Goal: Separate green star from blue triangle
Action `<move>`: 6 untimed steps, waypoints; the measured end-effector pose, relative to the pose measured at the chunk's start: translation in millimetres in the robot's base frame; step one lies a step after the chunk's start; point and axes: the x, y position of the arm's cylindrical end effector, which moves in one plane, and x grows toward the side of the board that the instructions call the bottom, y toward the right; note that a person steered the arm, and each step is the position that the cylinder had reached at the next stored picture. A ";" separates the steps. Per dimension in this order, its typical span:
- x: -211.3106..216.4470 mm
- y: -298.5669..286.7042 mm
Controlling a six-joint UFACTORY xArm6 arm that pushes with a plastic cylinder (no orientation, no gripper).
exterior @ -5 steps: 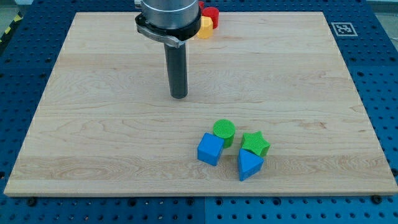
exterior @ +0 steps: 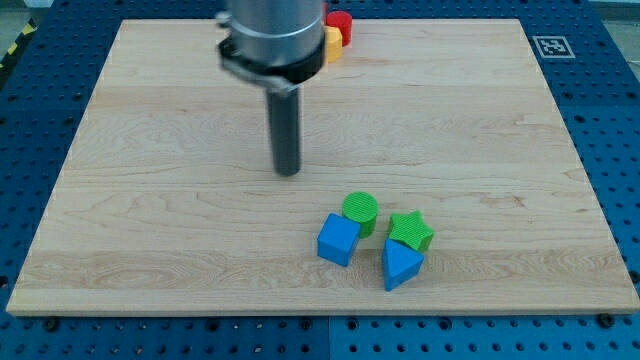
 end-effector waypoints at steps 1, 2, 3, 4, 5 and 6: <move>42.0 -35.7; 87.9 -18.8; 124.4 36.0; 137.5 83.4; 137.5 105.0; 135.2 122.3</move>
